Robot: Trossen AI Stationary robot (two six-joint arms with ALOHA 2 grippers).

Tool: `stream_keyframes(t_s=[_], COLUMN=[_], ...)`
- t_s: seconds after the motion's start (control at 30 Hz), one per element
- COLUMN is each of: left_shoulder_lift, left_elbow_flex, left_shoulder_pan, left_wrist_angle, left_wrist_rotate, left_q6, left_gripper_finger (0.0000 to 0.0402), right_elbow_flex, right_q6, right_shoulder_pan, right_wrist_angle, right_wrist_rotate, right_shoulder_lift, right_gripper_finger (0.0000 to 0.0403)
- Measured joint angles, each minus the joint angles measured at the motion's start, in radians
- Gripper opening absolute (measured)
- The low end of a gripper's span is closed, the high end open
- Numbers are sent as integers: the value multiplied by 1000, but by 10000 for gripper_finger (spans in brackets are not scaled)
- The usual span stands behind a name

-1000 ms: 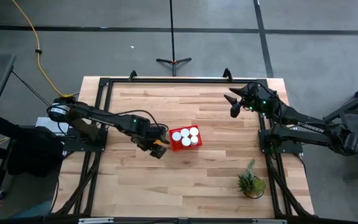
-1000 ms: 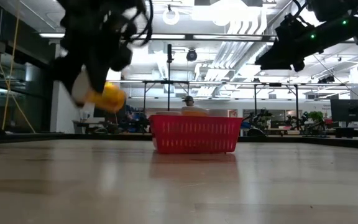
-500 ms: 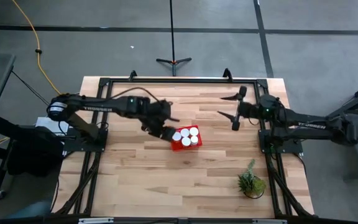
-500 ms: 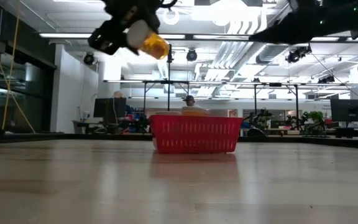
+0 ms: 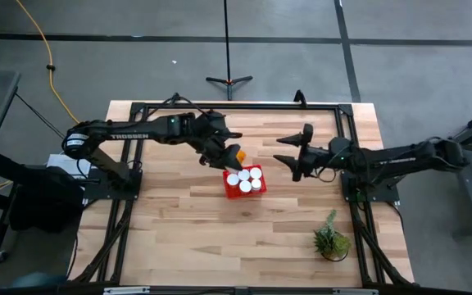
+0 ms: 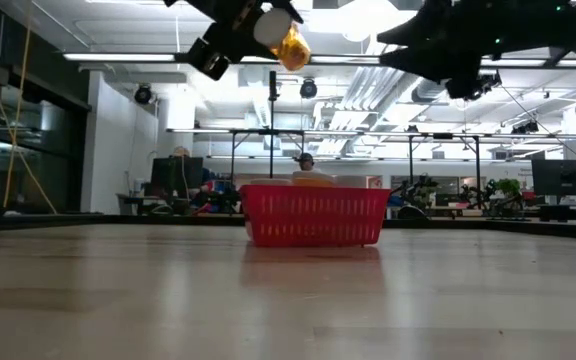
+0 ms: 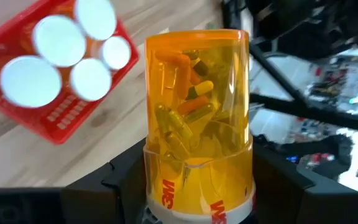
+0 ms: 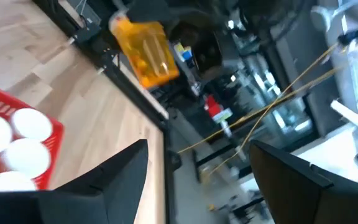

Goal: Pick and place pill bottles into a basket
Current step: Put the orange medicine bottle into the bin

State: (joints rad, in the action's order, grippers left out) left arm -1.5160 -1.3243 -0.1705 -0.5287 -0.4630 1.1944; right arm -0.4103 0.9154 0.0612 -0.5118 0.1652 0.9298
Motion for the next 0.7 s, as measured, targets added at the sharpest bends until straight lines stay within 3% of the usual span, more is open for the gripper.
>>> stream_keyframes(t_s=[0.27, 0.5, 0.7], left_shoulder_lift=[0, 0, 0], left_elbow_flex=[0, 0, 0], left_shoulder_pan=[-25, -33, -33], left_wrist_angle=[106, 130, 143], left_wrist_rotate=[13, 5, 5], left_q6=[78, 116, 133], left_gripper_finger=[245, 261, 245], right_elbow_flex=[0, -103, -195], right_q6=[97, 200, 252], right_shoulder_pan=[-12, -34, -47], right_wrist_angle=[-292, -296, -294], right_wrist_rotate=[-21, -38, 45], right_shoulder_lift=[180, 303, 410], right_gripper_finger=[272, 273, 273])
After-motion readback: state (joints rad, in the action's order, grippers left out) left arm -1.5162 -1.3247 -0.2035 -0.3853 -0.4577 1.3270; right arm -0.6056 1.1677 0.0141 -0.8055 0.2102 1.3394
